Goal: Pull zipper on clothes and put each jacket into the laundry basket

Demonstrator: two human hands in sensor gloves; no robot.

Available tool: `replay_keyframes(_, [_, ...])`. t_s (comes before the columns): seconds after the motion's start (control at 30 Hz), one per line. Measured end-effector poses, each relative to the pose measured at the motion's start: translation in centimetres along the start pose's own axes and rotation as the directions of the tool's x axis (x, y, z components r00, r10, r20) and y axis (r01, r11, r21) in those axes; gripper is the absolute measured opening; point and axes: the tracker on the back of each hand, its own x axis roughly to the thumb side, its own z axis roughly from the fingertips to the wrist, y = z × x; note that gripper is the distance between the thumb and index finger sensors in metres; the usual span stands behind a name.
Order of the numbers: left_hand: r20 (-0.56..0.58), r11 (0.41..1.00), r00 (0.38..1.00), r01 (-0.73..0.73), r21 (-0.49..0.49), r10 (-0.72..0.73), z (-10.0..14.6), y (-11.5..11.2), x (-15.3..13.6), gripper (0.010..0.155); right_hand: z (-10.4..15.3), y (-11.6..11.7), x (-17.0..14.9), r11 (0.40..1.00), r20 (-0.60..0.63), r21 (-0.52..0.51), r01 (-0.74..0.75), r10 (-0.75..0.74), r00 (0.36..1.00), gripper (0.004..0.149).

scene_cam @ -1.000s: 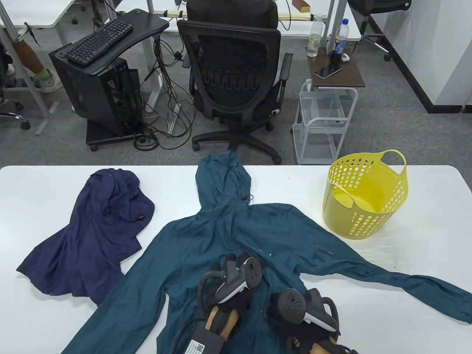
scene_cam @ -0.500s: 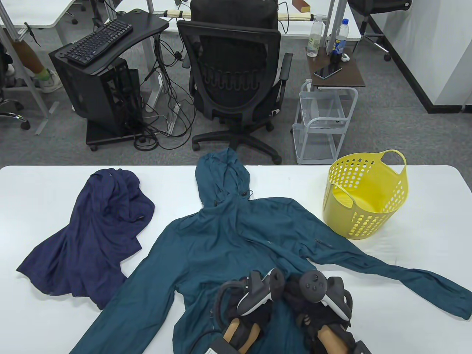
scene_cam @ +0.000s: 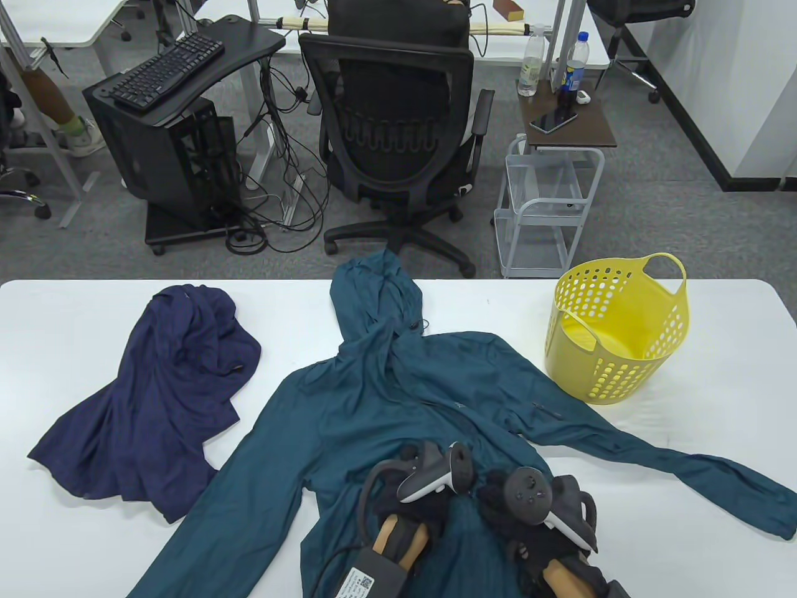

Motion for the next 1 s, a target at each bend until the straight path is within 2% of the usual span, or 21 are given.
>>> replay_keyframes(0.23, [0.012, 0.997, 0.999, -0.045, 0.057, 0.044, -1.5, 0.1, -3.3, 0.056, 2.2, -0.8, 3.5, 0.993, 0.147, 0.002, -0.122, 0.120, 0.982, 0.046])
replay_keyframes(0.33, [0.011, 0.996, 0.998, -0.065, 0.059, 0.065, -1.3, 0.1, -4.1, 0.056, 2.6, -0.3, 4.2, 0.988, 0.238, 0.123, -0.094, 0.062, 0.969, 0.046])
replay_keyframes(0.43, [0.021, 0.995, 0.999, -0.050, 0.088, 0.048, -0.5, 0.3, -4.0, 0.056, 1.9, 1.2, 4.0, 0.969, 0.187, 0.236, -0.070, 0.025, 0.982, 0.046])
replay_keyframes(0.6, [0.006, 0.971, 1.000, -0.017, 0.238, 0.016, 2.4, 2.3, -2.7, 0.057, 1.0, 1.4, 2.7, 0.982, 0.104, 0.186, 0.025, -0.045, 0.994, 0.046])
replay_keyframes(0.77, [0.029, 0.953, 0.999, -0.043, 0.300, 0.036, 5.3, 3.7, -0.6, 0.054, -0.3, 1.3, 0.7, 0.988, -0.020, 0.116, 0.102, -0.100, 0.995, 0.045])
replay_keyframes(0.87, [0.031, 0.972, 0.999, -0.020, 0.234, 0.013, 5.5, 3.2, 0.5, 0.051, -0.9, 1.1, -0.4, 0.989, -0.080, 0.079, 0.124, -0.118, 0.990, 0.045])
replay_keyframes(0.93, [0.028, 0.988, 0.999, -0.028, 0.153, 0.024, 4.7, 2.2, 1.0, 0.052, -1.1, 1.1, -0.9, 0.988, -0.091, 0.072, 0.139, -0.132, 0.987, 0.045])
replay_keyframes(1.0, [0.025, 0.998, 0.999, -0.048, 0.030, 0.047, 3.4, 0.8, 1.2, 0.054, -1.1, 1.1, -1.0, 0.987, -0.085, 0.075, 0.146, -0.139, 0.987, 0.045])
